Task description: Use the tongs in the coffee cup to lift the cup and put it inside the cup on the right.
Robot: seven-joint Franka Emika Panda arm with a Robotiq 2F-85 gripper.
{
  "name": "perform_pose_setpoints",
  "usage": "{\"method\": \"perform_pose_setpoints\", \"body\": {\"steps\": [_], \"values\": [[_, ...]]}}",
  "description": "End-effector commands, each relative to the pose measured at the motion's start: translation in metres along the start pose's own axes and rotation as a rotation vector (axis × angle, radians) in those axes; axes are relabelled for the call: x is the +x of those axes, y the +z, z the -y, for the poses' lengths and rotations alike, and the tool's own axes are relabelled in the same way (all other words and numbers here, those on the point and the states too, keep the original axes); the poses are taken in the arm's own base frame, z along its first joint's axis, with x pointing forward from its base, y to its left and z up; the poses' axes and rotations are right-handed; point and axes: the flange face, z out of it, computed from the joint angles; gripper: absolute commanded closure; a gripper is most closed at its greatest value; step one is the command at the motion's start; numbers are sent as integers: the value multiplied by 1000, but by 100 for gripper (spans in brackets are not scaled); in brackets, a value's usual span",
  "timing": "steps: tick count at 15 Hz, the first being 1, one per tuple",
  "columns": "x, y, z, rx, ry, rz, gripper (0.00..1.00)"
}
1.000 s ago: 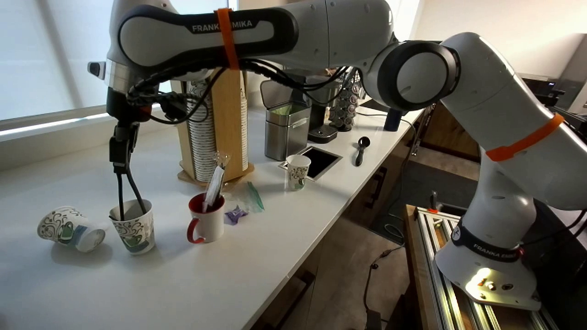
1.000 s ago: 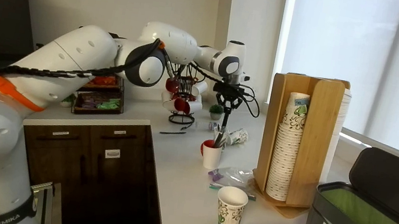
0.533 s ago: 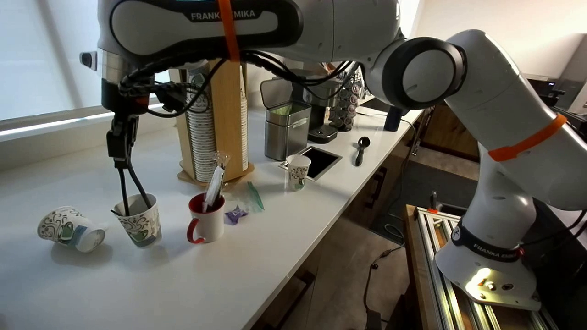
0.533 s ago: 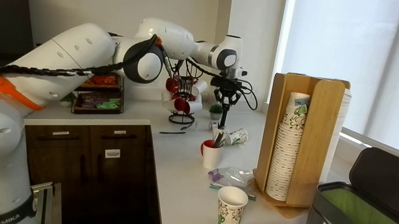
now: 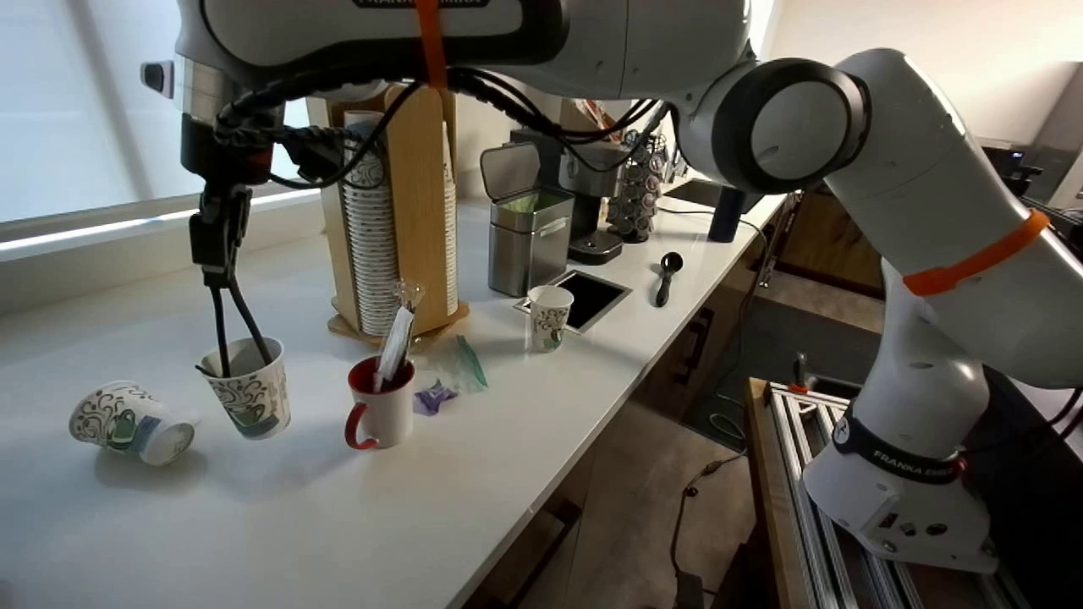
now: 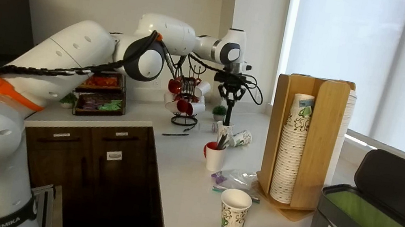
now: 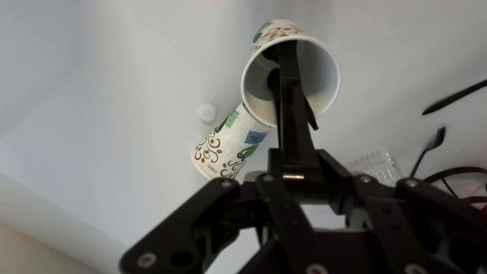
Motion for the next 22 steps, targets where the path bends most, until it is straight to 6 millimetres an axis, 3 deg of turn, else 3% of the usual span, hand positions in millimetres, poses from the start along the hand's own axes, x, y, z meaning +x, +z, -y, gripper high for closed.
{"method": "perform_pose_setpoints", "body": {"steps": [1, 11, 17, 22], "values": [[3, -24, 8, -33, -5, -11, 93], [1, -80, 24, -60, -34, -47, 93], [-10, -98, 42, -20, -86, -59, 93], [-32, -107, 62, 8, -149, -101, 93]]}}
